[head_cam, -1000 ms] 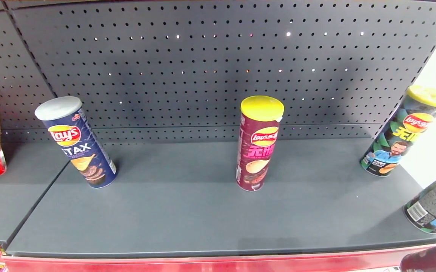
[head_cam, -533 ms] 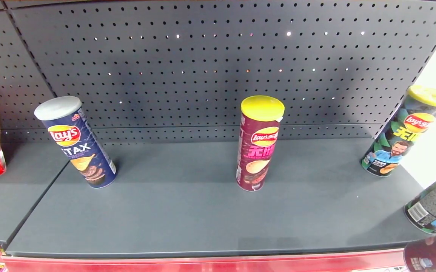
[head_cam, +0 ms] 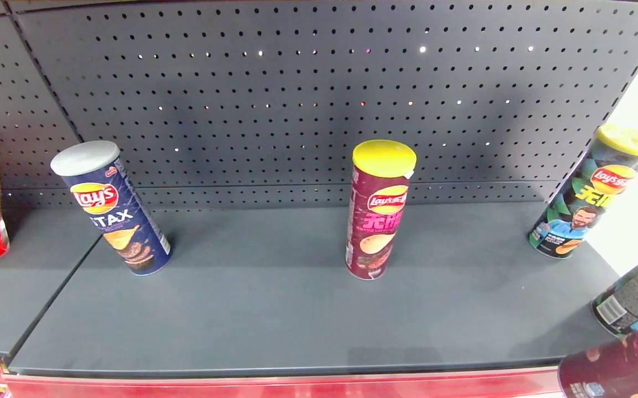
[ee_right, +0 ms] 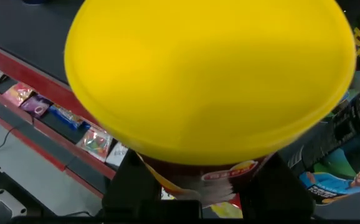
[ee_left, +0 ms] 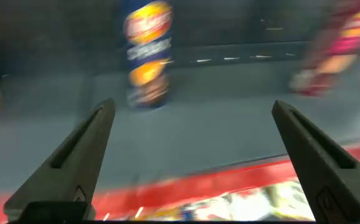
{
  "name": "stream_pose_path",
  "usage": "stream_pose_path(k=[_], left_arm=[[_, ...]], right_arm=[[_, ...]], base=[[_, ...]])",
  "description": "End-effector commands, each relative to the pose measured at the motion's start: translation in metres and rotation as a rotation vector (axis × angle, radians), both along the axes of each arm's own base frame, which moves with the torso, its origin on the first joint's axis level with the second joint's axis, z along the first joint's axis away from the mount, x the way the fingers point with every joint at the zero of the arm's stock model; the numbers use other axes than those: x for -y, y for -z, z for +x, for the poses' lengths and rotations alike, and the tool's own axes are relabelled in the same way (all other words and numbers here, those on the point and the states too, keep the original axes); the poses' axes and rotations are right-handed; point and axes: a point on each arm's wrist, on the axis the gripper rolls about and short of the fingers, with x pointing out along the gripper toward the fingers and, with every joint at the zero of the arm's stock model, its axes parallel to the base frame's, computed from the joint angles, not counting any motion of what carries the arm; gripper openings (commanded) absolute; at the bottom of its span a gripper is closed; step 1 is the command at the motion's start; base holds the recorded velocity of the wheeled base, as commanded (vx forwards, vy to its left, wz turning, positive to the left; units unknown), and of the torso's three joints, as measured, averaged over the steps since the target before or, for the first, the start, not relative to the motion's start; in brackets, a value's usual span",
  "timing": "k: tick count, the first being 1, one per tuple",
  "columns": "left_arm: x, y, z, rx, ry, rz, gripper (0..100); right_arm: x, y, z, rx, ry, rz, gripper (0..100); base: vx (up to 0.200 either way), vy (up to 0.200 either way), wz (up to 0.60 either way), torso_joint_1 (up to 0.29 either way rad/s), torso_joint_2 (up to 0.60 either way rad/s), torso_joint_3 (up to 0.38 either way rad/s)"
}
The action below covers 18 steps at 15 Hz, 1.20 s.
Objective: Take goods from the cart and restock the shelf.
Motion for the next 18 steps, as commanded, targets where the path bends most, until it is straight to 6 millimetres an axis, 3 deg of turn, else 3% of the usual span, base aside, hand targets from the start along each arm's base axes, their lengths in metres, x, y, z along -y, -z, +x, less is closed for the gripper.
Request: stream_pose_path(k=[1,3,5,6,9,12,15,18], left_arm=[[0.012,-0.043,0.052,-0.129,0.252,0.047,100],[0.022,-0.048,0.093,-0.201,0.381,0.131,100],[0.033,-0.046,0.115,-0.238,0.466,0.140,100],[0.049,-0.050,0.143,-0.249,0.538,0.143,100],[0.091,-0.036,0.199,-0.230,0.696,0.142,100],[0.111,-0.024,0.243,-0.219,0.736,0.147,100],[0.126,-0.029,0.266,-0.195,0.771,0.146,100],[0.149,-0.030,0.274,-0.182,0.839,0.149,100]], right_arm=[[-0.001,-0.002,0.010,-0.036,-0.015,-0.009,0],[-0.002,-0.004,0.013,-0.026,-0.037,-0.051,0],[-0.003,-0.003,0.019,-0.057,-0.056,-0.054,0],[-0.004,-0.008,0.025,-0.068,-0.068,-0.056,0],[-0.005,-0.005,0.032,-0.112,-0.071,-0.063,0],[-0.005,-0.008,0.037,-0.114,-0.049,-0.067,0],[-0.005,-0.011,0.038,-0.111,-0.046,-0.067,0],[-0.005,-0.012,0.038,-0.106,-0.040,-0.068,0]], base=[[0.000,0.000,0.00,0.000,0.00,0.000],[0.000,0.000,0.00,0.000,0.00,0.000],[0.000,0.000,0.00,0.000,0.00,0.000],[0.000,0.000,0.00,0.000,0.00,0.000],[0.000,0.000,0.00,0.000,0.00,0.000],[0.000,0.000,0.00,0.000,0.00,0.000],[0.000,0.000,0.00,0.000,0.00,0.000],[0.000,0.000,0.00,0.000,0.00,0.000]])
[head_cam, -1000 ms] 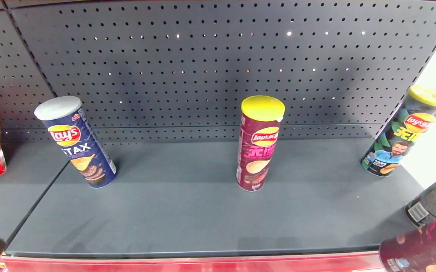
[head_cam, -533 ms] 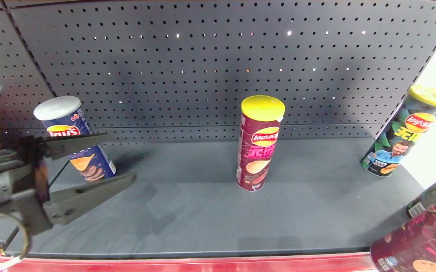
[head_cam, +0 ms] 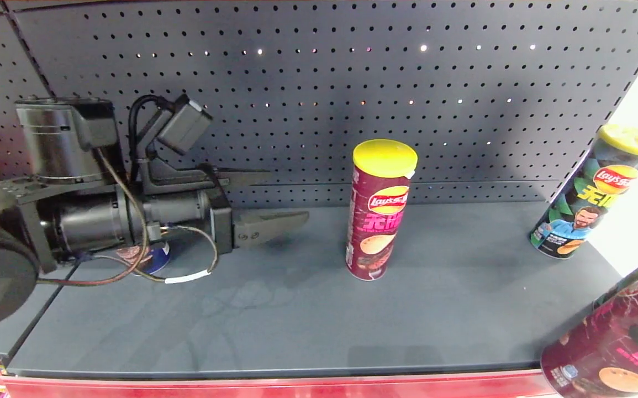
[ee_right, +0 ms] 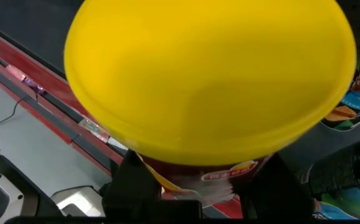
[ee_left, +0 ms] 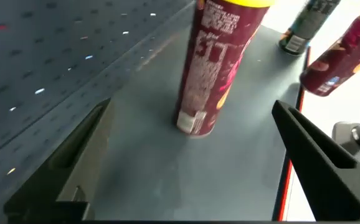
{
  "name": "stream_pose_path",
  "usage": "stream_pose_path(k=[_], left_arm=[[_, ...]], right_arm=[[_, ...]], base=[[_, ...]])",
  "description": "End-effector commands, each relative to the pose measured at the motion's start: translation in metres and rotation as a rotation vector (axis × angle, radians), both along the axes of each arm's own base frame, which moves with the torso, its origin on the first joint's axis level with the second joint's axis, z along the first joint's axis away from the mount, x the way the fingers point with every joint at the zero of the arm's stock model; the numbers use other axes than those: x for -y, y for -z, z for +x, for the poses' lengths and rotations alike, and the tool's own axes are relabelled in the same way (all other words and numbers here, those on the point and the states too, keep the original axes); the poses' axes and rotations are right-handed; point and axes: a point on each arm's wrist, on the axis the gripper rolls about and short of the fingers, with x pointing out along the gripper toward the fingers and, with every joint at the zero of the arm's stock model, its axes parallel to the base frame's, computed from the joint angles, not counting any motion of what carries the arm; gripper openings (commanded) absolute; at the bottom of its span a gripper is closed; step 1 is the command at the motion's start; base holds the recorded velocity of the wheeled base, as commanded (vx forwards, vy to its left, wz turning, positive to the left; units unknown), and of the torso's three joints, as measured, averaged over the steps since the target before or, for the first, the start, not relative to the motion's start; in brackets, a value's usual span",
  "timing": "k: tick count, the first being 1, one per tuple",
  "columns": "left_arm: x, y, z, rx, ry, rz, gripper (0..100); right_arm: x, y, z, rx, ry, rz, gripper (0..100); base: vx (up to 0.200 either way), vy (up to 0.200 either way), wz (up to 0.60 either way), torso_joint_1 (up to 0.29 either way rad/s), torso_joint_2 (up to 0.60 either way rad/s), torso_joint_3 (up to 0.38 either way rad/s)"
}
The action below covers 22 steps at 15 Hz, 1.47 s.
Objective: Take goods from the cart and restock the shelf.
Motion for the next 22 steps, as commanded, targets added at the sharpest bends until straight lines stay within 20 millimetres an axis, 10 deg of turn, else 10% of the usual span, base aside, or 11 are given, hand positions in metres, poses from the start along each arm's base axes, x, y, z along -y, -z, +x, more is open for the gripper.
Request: stream_pose_path(k=[1,22], left_arm=[[0.020,0.012,0.014,-0.031,0.038,0.016,100],[0.071,0.021,0.060,0.050,0.108,0.020,100]], right_arm=[[0.000,0.000,0.000,0.001,0.000,-0.001,0],[0.001,-0.011,-0.004,0.047,0.023,0.003,0]], base=[[0.000,0.000,0.00,0.000,0.00,0.000],[0.000,0.000,0.00,0.000,0.00,0.000]])
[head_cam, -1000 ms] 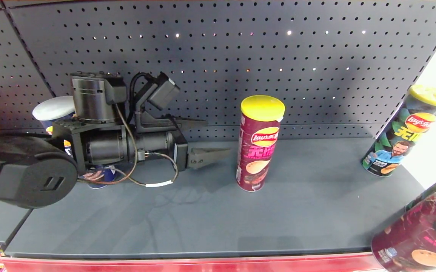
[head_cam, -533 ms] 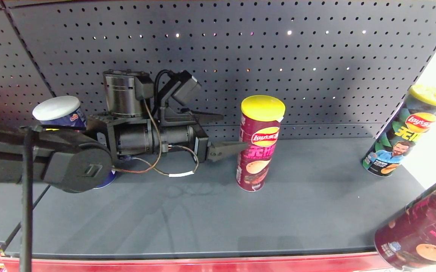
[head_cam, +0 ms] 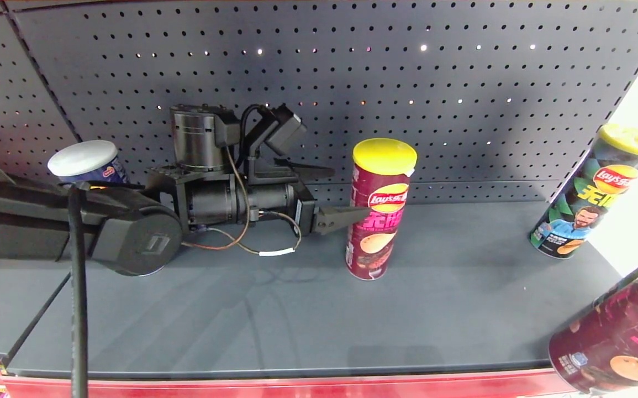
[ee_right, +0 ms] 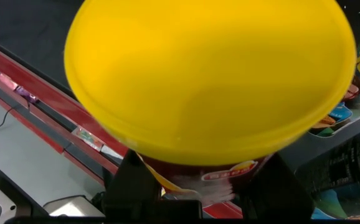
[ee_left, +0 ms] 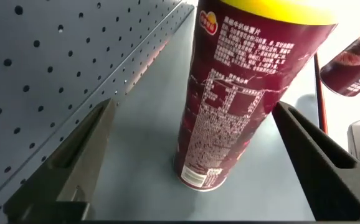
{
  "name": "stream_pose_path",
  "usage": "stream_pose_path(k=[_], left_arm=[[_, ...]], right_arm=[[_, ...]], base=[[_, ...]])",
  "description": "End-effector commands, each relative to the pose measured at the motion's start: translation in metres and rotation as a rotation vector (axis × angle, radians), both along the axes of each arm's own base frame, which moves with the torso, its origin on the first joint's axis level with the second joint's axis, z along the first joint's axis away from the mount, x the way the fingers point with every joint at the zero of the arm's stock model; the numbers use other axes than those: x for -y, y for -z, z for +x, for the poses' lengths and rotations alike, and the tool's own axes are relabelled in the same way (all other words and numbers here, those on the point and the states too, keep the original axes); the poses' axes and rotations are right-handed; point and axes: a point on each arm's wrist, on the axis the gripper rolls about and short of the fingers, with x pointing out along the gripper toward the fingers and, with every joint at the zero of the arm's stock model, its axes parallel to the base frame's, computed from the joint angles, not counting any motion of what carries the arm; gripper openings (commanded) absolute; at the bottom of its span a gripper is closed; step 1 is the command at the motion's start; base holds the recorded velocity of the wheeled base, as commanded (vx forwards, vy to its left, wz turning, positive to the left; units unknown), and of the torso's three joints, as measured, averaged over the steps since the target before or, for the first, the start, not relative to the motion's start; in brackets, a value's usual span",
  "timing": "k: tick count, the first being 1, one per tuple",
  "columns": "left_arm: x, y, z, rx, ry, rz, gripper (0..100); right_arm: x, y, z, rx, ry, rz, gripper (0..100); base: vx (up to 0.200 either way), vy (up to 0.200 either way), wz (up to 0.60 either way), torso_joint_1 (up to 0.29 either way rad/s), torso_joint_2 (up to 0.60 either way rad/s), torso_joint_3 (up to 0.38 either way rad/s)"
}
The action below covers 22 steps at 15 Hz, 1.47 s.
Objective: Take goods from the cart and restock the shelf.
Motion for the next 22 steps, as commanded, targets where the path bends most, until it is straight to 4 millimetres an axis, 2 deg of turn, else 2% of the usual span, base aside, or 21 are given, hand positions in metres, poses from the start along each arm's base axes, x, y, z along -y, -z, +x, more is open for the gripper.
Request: stream_pose_path(k=[1,8,13,17,22], left_arm=[[0.004,0.001,0.003,0.003,0.004,-0.002,100],[0.019,0.002,-0.001,0.006,0.040,-0.003,100],[0.032,0.006,0.005,0.009,0.046,-0.003,100],[0.042,0.007,-0.001,0.005,0.067,0.000,100],[0.045,0.013,0.001,0.000,0.070,0.008,100]], right_arm=[[0.000,0.000,0.000,0.001,0.004,-0.001,0],[0.001,0.001,-0.003,0.009,0.014,-0.003,0],[0.001,0.001,-0.003,0.010,0.014,-0.002,0],[0.001,0.003,-0.004,0.009,0.017,-0.003,0],[0.001,0.003,-0.004,0.006,0.017,-0.004,0]], base=[[0.000,0.000,0.00,0.000,0.00,0.000],[0.000,0.000,0.00,0.000,0.00,0.000],[0.000,0.000,0.00,0.000,0.00,0.000],[0.000,0.000,0.00,0.000,0.00,0.000],[0.000,0.000,0.00,0.000,0.00,0.000]])
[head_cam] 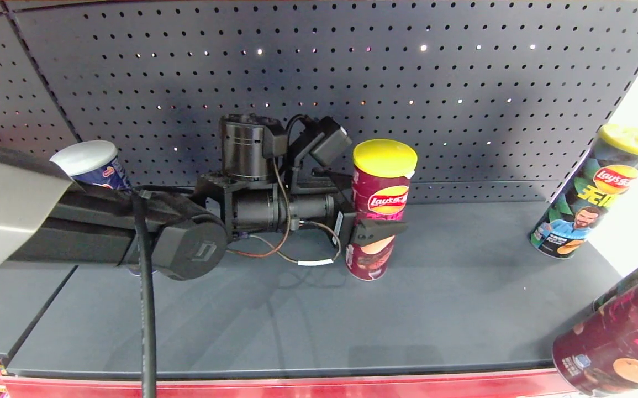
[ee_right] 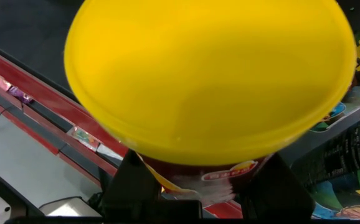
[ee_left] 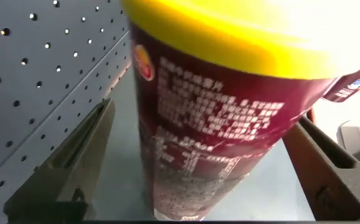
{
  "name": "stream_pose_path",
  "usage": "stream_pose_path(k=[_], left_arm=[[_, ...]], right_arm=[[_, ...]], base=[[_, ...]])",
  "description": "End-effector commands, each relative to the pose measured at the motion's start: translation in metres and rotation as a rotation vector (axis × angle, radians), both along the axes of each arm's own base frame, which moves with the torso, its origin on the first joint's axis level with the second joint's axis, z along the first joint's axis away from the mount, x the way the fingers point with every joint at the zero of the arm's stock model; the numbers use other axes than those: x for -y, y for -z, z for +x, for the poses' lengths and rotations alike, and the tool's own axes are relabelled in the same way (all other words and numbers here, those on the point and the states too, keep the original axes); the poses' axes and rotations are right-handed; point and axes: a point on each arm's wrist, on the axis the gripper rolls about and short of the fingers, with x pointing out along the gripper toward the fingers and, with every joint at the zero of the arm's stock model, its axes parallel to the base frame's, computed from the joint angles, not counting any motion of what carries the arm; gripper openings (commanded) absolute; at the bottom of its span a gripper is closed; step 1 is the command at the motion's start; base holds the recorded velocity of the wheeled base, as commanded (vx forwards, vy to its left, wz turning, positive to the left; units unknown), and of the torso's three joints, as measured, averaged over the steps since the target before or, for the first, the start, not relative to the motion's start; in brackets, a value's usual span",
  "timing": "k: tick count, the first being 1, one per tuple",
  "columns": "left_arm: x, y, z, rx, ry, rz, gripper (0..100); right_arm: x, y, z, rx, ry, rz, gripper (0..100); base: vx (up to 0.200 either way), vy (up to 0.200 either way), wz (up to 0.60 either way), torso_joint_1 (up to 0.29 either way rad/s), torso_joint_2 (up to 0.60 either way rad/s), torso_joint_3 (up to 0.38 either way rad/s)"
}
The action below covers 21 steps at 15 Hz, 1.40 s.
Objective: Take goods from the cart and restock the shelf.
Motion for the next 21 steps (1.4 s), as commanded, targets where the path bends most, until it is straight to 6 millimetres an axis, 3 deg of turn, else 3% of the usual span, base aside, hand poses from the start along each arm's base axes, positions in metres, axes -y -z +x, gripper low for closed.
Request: stream_pose_path(k=[1,7,13,21], left_arm=[[0.001,0.003,0.001,-0.005,0.000,0.004,0],[0.001,0.004,-0.006,-0.017,0.012,0.009,0],[-0.029,-0.004,-0.045,-0.058,0.110,0.009,0],[-0.045,0.002,-0.065,-0.081,0.188,0.020,0]], right_arm=[[0.000,0.000,0.000,0.000,-0.001,0.000,0],[0.000,0.001,0.000,-0.003,0.002,-0.001,0],[0.000,0.001,0.000,-0.001,0.000,-0.003,0],[0.000,0.000,0.000,0.001,-0.001,-0.001,0]], base=[[0.000,0.000,0.00,0.000,0.00,0.000],[0.000,0.000,0.00,0.000,0.00,0.000],[0.000,0.000,0.00,0.000,0.00,0.000],[0.000,0.000,0.00,0.000,0.00,0.000]])
